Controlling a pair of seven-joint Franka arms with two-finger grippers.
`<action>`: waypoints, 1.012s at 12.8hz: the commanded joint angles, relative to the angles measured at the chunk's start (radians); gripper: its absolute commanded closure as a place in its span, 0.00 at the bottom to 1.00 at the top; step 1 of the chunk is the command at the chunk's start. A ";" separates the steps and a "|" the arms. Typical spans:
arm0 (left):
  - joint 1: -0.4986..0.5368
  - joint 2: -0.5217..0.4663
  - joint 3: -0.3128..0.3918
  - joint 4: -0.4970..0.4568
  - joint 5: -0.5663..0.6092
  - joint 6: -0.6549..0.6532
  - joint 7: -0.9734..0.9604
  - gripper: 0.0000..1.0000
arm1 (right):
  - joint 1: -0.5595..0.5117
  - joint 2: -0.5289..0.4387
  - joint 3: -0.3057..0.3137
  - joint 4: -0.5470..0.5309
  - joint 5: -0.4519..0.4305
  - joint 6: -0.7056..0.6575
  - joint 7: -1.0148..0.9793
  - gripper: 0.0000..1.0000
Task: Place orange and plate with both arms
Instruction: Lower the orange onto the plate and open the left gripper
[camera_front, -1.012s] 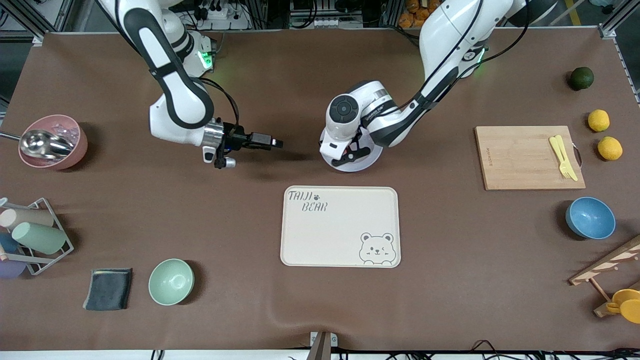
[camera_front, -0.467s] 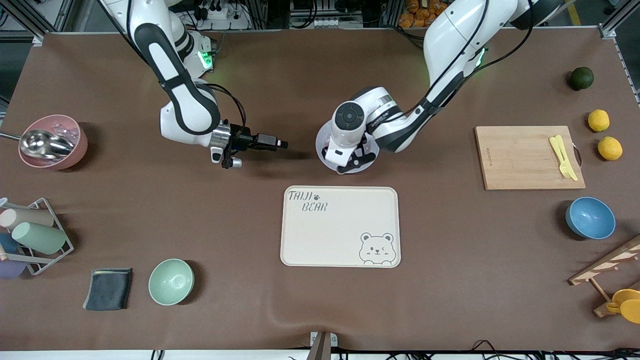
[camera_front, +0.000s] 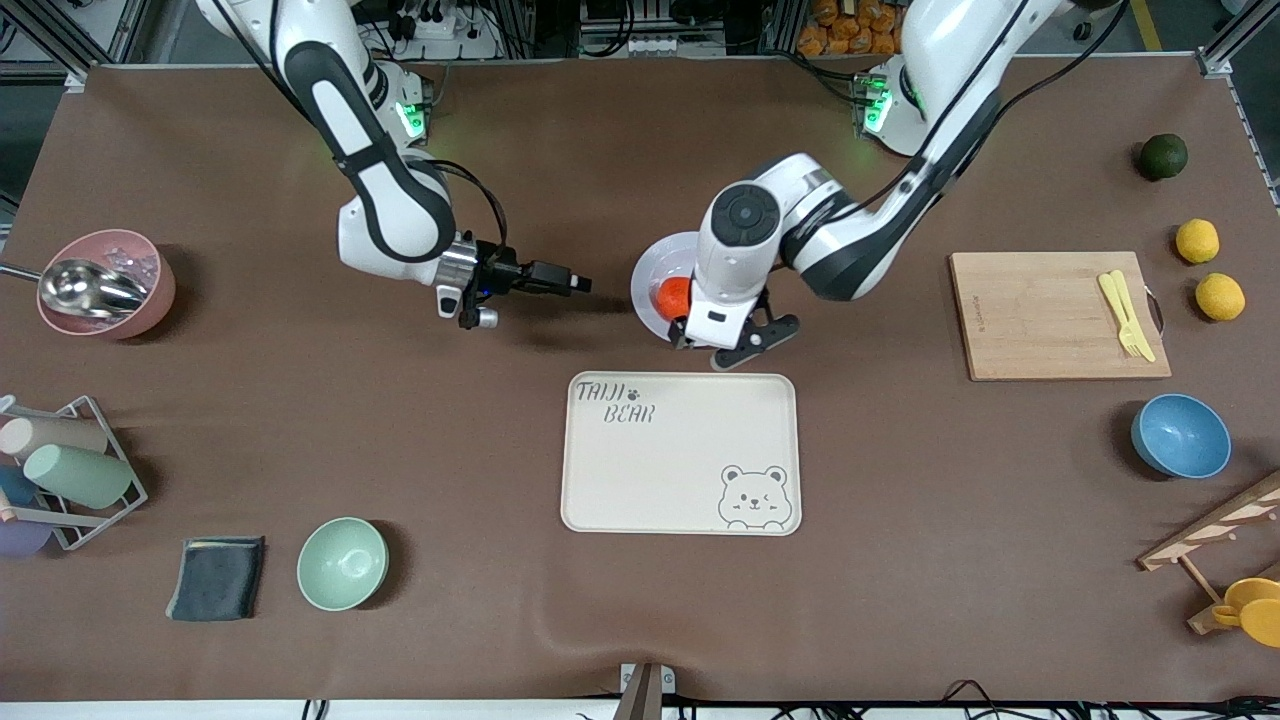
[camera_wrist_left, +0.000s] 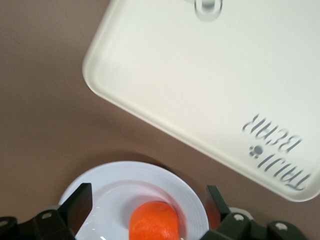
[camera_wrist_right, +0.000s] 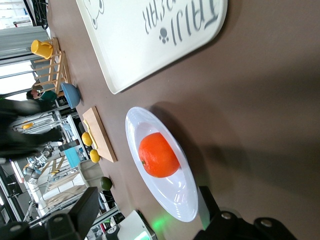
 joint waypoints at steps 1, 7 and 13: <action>0.060 -0.080 -0.005 0.098 0.011 -0.144 0.067 0.00 | 0.067 0.057 -0.007 0.025 0.147 0.034 -0.123 0.15; 0.246 -0.163 -0.010 0.182 0.007 -0.202 0.285 0.00 | 0.126 0.162 -0.007 0.088 0.313 0.035 -0.240 0.19; 0.248 -0.262 0.155 0.241 -0.166 -0.296 0.729 0.00 | 0.187 0.222 -0.007 0.143 0.441 0.035 -0.315 0.24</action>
